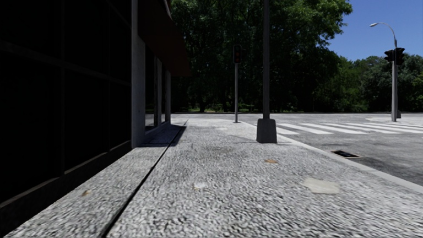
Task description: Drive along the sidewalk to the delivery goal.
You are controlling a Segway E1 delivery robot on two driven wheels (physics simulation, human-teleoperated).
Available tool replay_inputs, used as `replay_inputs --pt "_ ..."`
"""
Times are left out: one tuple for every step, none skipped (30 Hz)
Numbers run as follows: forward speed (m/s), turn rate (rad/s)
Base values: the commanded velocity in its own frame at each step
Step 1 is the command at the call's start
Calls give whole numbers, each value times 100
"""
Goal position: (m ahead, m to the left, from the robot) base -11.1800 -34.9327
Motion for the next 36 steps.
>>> replay_inputs --pt "200 0" --pt "200 0" --pt "200 0" --pt "200 0" --pt "200 0" --pt "200 0" --pt "200 0" --pt "200 0" --pt "200 0" --pt "200 0" --pt "200 0" --pt "200 0" --pt "200 0" --pt "200 0" --pt "200 0" --pt "200 0" --pt "200 0" --pt "200 0" --pt "200 0" --pt "200 0" --pt "200 0" --pt "200 0" --pt "200 0" --pt "200 0" --pt "200 0" --pt "200 0" --pt "200 0" --pt "200 0" --pt "200 0" --pt "200 0" --pt "200 0" --pt "200 0" --pt "200 0" --pt "200 0" --pt "200 0" --pt "200 0"
